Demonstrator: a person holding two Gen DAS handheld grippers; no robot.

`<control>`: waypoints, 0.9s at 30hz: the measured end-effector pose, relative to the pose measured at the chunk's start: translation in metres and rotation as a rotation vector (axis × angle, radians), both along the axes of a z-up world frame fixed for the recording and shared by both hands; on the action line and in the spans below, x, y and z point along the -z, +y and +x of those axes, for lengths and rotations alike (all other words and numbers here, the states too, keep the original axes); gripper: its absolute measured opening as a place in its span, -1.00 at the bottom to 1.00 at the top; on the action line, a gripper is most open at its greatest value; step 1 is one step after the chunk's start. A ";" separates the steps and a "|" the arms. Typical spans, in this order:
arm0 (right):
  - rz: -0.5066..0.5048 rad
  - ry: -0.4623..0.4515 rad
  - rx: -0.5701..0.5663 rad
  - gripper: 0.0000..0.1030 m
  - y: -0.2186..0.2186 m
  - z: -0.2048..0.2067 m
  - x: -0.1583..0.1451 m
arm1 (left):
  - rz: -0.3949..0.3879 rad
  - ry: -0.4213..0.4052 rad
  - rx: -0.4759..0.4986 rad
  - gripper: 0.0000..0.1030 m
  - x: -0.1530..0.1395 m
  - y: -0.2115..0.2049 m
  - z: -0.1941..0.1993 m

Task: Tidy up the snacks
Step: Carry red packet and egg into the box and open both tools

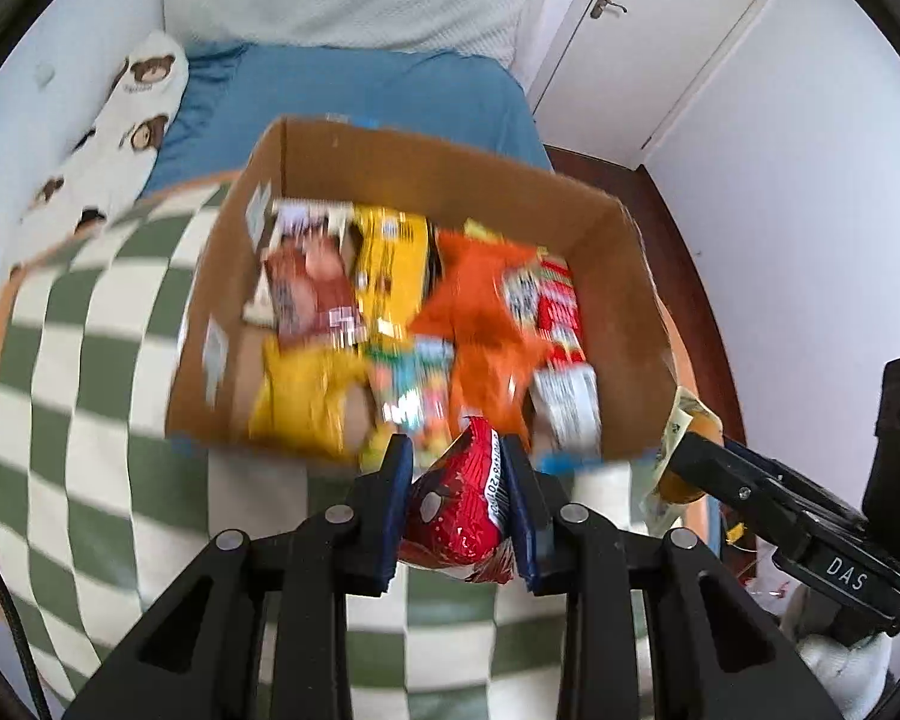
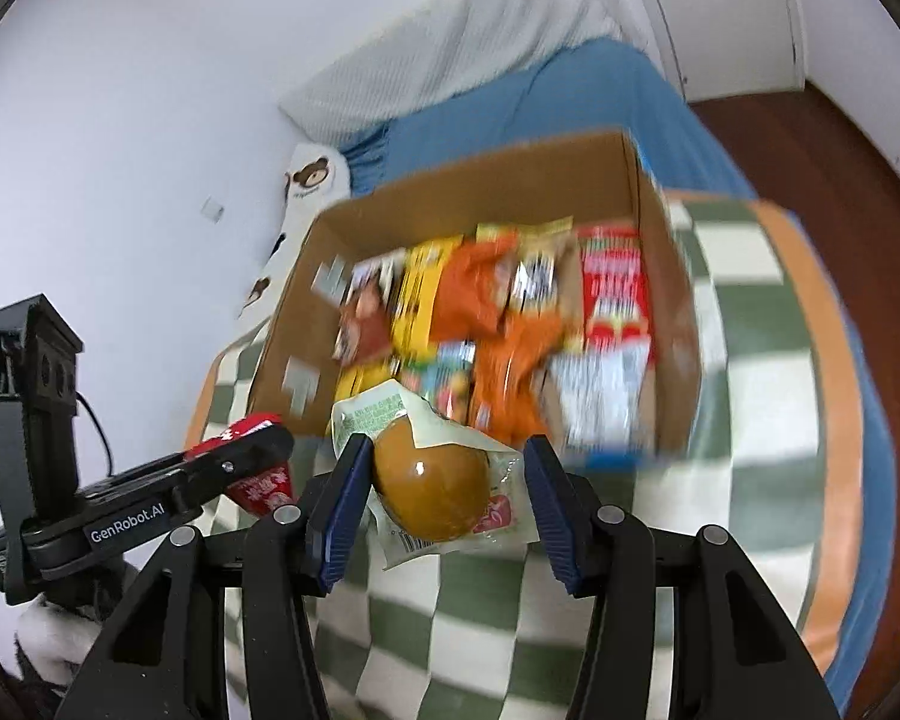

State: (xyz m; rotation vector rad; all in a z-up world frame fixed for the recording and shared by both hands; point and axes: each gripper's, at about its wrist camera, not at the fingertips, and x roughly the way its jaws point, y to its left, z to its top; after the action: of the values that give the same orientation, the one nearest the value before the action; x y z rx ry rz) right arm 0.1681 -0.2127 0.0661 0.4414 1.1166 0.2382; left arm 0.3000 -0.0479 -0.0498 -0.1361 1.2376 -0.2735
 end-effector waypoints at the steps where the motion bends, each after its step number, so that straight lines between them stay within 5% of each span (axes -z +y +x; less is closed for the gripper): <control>1: -0.010 0.001 0.008 0.05 -0.002 0.011 0.001 | 0.020 0.004 -0.006 -0.48 0.004 0.000 0.014; 10: -0.109 0.123 0.011 0.09 0.003 0.075 0.046 | 0.123 0.142 -0.016 -0.45 0.069 0.001 0.085; 11: -0.111 0.158 0.019 0.23 0.002 0.079 0.055 | 0.139 0.157 -0.013 -0.42 0.076 0.001 0.087; 12: -0.121 0.180 0.019 0.58 0.003 0.081 0.060 | 0.152 0.167 -0.010 -0.31 0.080 0.001 0.087; 14: -0.136 0.209 0.012 0.92 0.005 0.084 0.070 | 0.163 0.183 -0.009 0.13 0.087 0.001 0.085; 15: -0.154 0.221 0.012 0.92 0.006 0.084 0.073 | 0.162 0.187 -0.012 0.57 0.089 0.001 0.083; 16: -0.175 0.226 0.014 0.92 0.007 0.083 0.075 | 0.158 0.186 -0.014 0.76 0.092 0.001 0.081; 27: -0.330 0.228 0.078 0.93 -0.005 0.083 0.074 | 0.258 0.135 -0.034 0.77 0.101 -0.009 0.066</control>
State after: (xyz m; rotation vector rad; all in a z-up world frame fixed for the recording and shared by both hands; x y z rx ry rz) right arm 0.2506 -0.2177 -0.0080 0.2197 1.3308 -0.0683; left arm 0.3656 -0.0565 -0.1510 0.0483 1.3920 -0.0739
